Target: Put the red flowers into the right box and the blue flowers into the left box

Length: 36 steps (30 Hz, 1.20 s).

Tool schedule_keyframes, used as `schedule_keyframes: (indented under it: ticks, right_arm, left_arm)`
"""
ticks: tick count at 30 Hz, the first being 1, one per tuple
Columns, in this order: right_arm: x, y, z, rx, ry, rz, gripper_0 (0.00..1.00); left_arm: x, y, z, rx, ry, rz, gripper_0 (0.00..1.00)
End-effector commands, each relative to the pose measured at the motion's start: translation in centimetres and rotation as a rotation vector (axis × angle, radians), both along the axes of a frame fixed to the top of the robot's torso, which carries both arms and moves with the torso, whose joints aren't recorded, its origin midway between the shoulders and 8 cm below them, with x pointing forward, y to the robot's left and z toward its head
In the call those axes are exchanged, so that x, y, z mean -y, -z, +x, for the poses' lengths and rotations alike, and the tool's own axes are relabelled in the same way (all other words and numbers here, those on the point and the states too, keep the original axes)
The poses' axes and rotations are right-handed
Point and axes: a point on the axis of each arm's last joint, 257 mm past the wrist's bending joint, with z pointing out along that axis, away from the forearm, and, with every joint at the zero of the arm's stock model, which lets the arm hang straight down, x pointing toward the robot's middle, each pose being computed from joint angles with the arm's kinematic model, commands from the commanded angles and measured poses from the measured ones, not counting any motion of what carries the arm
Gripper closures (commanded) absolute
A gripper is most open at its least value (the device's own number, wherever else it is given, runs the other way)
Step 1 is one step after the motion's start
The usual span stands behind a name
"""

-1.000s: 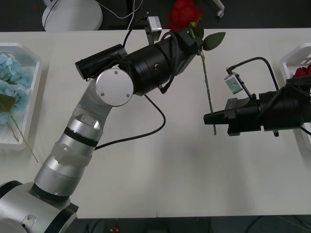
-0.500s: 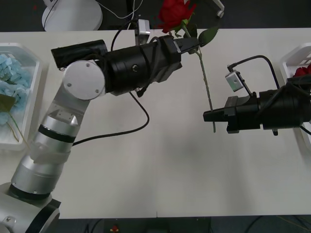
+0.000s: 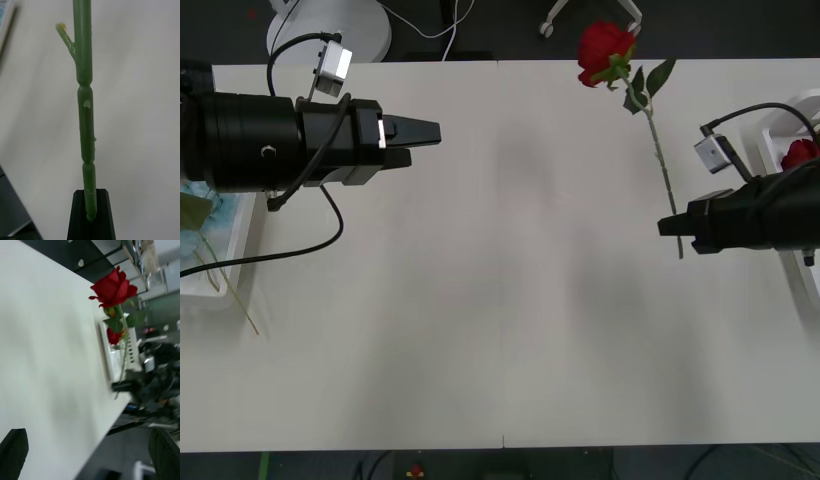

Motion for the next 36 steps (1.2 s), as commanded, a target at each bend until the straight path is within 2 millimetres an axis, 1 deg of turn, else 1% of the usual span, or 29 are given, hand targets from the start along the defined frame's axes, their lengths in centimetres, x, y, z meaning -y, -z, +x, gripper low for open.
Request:
schedule_keyframes:
  ticks: [1,2,3,5,6,7,8,9,10,11,13,14,16,18,20,21,23,25,26,27,28,32,36]
  right_arm:
    - [11.6,-1.5,2.9,0.029,0.197,-0.188,1.00]
    - [14.6,-1.2,3.1,0.018,0.241,-0.239,1.00]
    - [15.9,-1.3,3.2,0.014,0.261,-0.258,1.00]
    - [21.1,-1.5,3.4,0.001,0.356,-0.317,1.00]
    - [22.5,-1.6,3.4,-0.002,0.384,-0.333,1.00]
    - [25.9,-1.8,3.4,-0.002,0.449,-0.374,1.00]
    - [27.9,-2.1,3.4,0.003,0.488,-0.397,1.00]
    - [30.6,-2.6,3.4,0.008,0.544,-0.424,1.00]
    - [32.0,-2.8,3.3,0.012,0.573,-0.438,1.00]
    - [34.5,-3.4,3.0,0.018,0.624,-0.463,1.00]
    - [38.5,-4.2,2.5,0.026,0.701,-0.517,1.00]
    - [39.4,-4.4,2.3,0.026,0.720,-0.529,1.00]
    - [42.6,-4.7,1.5,0.034,0.781,-0.590,1.00]
    - [44.3,-4.6,1.0,0.032,0.814,-0.622,1.00]
    - [46.6,-4.3,0.1,0.029,0.860,-0.664,1.00]
    - [47.2,-4.2,-0.1,0.028,0.869,-0.677,1.00]
    - [49.1,-3.7,-1.2,0.016,0.890,-0.751,1.00]
    - [49.8,-3.1,-1.7,0.003,0.888,-0.801,1.00]
    - [49.9,-2.4,-1.9,-0.009,0.879,-0.826,1.00]
    - [50.0,-2.2,-2.1,-0.012,0.879,-0.838,1.00]
    - [49.9,-1.4,-2.1,-0.021,0.872,-0.856,1.00]
    - [49.3,0.7,-2.2,-0.042,0.866,-0.881,1.00]
    - [48.7,1.9,-2.3,-0.059,0.854,-0.884,1.00]
  left_arm:
    - [-3.0,2.5,-1.2,0.235,0.112,0.207,0.08]
    - [-3.3,3.2,-1.4,0.268,0.138,0.234,0.08]
    - [-3.4,3.5,-1.6,0.283,0.153,0.248,0.08]
    - [-3.6,4.5,-2.3,0.337,0.206,0.284,0.08]
    - [-3.6,4.7,-2.5,0.348,0.217,0.292,0.08]
    - [-3.6,5.0,-2.8,0.378,0.242,0.307,0.08]
    - [-3.7,5.3,-3.0,0.391,0.256,0.318,0.08]
    - [-3.7,5.4,-3.2,0.411,0.271,0.326,0.08]
    - [-3.6,5.5,-3.3,0.417,0.278,0.326,0.08]
    - [-3.7,5.6,-3.5,0.421,0.284,0.325,0.08]
    - [-3.7,5.8,-3.8,0.421,0.291,0.320,0.08]
    - [-3.7,5.8,-3.8,0.423,0.290,0.318,0.08]
    - [-3.8,6.0,-3.9,0.430,0.294,0.326,0.08]
    - [-4.1,6.1,-3.6,0.453,0.296,0.348,0.08]
    - [-4.5,6.4,-3.2,0.479,0.292,0.378,0.08]
    - [-4.6,6.4,-3.1,0.480,0.290,0.381,0.08]
    - [-4.4,6.4,-3.1,0.482,0.292,0.381,0.08]
    - [-4.4,6.5,-3.1,0.482,0.292,0.380,0.07]
    - [-4.4,6.5,-3.1,0.483,0.293,0.380,0.08]
    - [-4.5,6.5,-3.1,0.482,0.291,0.380,0.08]
    - [-4.5,6.4,-3.0,0.487,0.290,0.381,0.08]
    - [-4.6,6.4,-2.7,0.486,0.277,0.378,0.07]
    - [-4.9,6.6,-2.4,0.451,0.251,0.342,0.07]
